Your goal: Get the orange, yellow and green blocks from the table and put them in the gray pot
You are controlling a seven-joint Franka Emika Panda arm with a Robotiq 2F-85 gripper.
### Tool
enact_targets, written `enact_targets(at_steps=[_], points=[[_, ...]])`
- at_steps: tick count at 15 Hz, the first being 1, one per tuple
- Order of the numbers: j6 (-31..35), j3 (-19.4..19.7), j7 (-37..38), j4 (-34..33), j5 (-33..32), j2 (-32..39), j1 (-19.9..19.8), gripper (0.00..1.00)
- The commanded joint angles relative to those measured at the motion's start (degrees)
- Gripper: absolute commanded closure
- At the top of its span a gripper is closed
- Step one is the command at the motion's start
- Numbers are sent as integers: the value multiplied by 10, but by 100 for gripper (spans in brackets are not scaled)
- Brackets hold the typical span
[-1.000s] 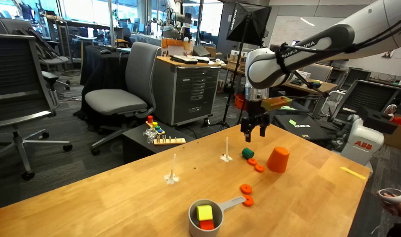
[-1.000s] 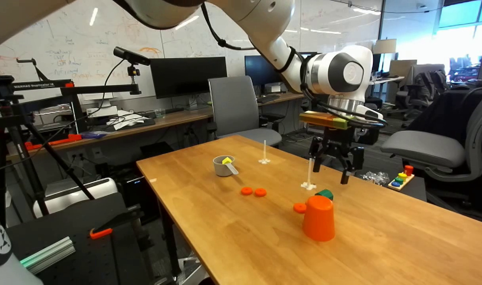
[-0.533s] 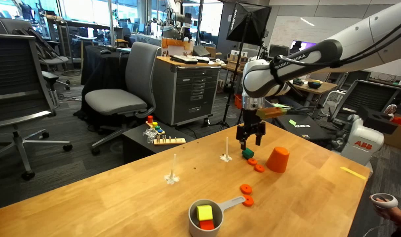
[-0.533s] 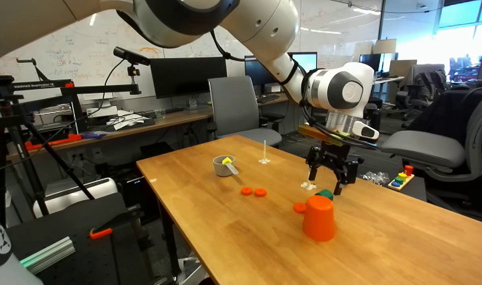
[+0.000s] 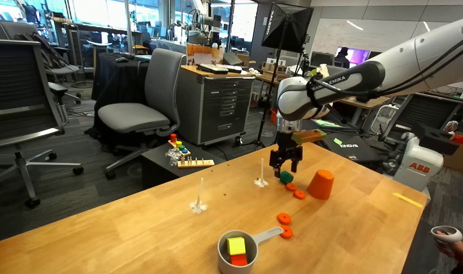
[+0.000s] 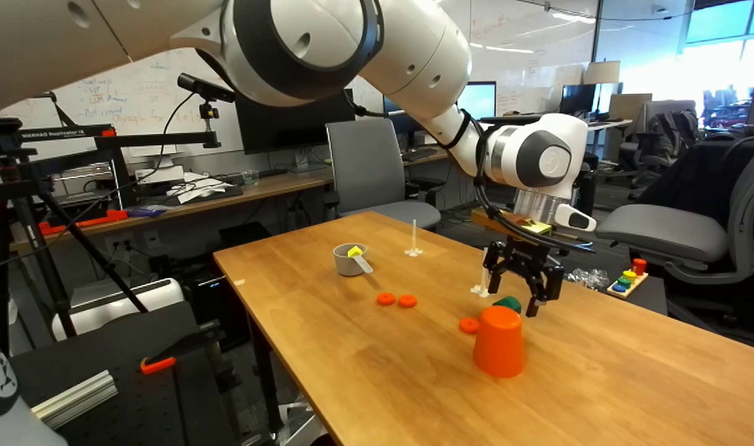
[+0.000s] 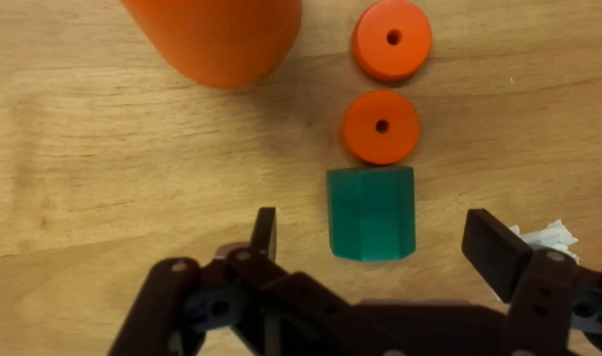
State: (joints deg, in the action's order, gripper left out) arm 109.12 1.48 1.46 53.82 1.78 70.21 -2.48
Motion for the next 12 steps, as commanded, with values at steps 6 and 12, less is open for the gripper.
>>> enact_targets(at_steps=[6,12], points=[[-26,-18,6,-61,32,32,-20,69],[0,-68,-21,-15,110,-42,-49,83]])
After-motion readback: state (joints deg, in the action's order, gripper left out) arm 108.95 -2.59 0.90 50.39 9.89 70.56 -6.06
